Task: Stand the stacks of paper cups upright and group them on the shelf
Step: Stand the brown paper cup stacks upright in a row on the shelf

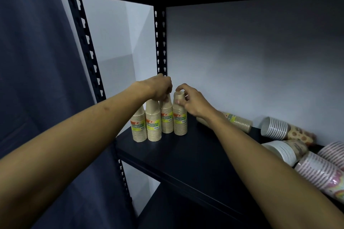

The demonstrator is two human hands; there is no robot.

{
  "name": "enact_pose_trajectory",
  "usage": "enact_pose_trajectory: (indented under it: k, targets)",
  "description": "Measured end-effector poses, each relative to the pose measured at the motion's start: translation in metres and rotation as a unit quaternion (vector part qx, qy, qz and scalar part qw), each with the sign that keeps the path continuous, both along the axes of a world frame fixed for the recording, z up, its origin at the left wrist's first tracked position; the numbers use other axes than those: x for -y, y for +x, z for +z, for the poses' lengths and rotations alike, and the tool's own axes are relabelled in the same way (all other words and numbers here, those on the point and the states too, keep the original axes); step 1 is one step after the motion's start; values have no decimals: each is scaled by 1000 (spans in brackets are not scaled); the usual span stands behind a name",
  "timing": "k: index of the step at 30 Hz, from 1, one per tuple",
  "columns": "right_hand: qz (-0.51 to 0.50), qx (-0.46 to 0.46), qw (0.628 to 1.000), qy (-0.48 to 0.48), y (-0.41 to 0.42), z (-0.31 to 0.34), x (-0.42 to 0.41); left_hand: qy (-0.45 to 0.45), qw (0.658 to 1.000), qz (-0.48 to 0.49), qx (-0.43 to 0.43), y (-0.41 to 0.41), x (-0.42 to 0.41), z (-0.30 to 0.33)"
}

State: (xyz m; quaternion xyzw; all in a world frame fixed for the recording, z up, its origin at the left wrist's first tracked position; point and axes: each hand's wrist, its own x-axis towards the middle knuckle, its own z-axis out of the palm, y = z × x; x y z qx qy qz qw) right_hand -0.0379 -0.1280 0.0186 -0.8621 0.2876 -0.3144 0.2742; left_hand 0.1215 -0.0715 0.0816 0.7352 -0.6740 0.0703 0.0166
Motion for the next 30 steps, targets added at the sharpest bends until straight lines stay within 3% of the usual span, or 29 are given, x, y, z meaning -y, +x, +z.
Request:
enact_pose_trajectory:
  k: [13, 17, 20, 22, 24, 26, 30]
  targets:
    - [-71, 62, 991, 92, -11, -28, -25, 19, 1000, 21, -5, -8, -7, 4]
    - [-135, 79, 984, 87, -45, -38, -21, -111, 993, -48, 9, -34, -28, 13]
    - [-215, 82, 972, 39, -82, -45, -9, -209, 967, -137, -54, -72, -45, 0]
    - [-271, 74, 960, 20, -103, -47, -1, -198, 960, -160, -119, -98, -46, -23]
    - [-318, 29, 948, 3, -121, -47, 6, -142, 960, -146, -190, -120, -35, -54]
    - [-339, -77, 938, -13, -133, -47, 11, -85, 958, -107, -250, -136, -20, -85]
    - [-326, -241, 914, -25, -145, -49, 23, -65, 928, 15, -368, -158, 10, -130]
